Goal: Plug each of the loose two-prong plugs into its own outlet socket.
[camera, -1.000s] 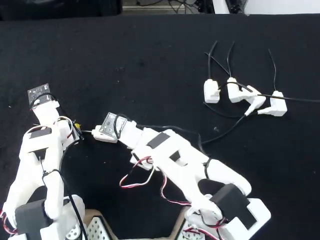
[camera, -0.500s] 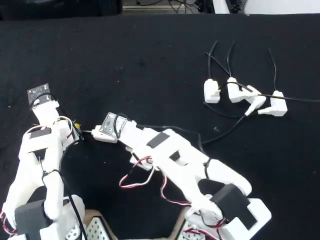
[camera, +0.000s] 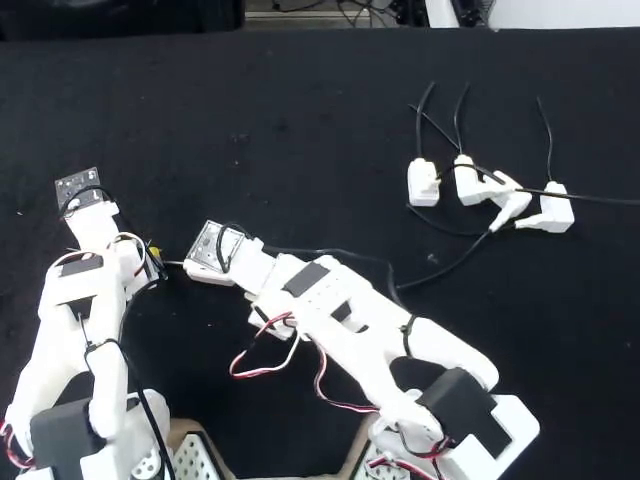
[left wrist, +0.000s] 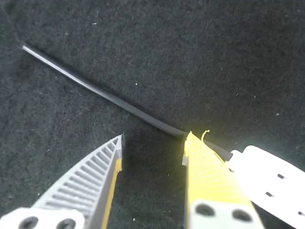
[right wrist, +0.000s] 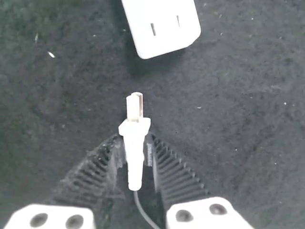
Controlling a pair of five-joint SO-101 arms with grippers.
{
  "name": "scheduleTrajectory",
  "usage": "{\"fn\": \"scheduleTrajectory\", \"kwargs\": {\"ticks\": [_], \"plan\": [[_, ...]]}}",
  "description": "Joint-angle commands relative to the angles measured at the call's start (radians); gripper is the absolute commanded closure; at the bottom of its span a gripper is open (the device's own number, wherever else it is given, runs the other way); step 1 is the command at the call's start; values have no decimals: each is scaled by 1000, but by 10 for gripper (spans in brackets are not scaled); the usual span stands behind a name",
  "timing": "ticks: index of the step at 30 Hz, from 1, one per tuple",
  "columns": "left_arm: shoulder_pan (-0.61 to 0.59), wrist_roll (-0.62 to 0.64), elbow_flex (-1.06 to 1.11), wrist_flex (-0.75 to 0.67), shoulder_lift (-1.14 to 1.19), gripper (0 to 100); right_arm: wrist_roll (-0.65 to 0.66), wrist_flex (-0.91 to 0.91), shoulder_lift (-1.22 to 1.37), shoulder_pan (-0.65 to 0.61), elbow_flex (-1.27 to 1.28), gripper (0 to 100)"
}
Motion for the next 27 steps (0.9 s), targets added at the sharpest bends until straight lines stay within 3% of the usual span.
{"fn": "scheduleTrajectory", "kwargs": {"ticks": [1,8,14,19,27], "plan": [[7,0,-10,-14,-3,791,2,3,1,-17,-47,986],[7,0,-10,-14,-3,791,2,3,42,-15,-56,859],[7,0,-10,-14,-3,791,2,3,70,-15,-84,986],[7,0,-10,-14,-3,791,-3,20,21,-12,-82,988],[8,0,-15,40,-15,791,-6,101,-325,-14,31,988]]}}
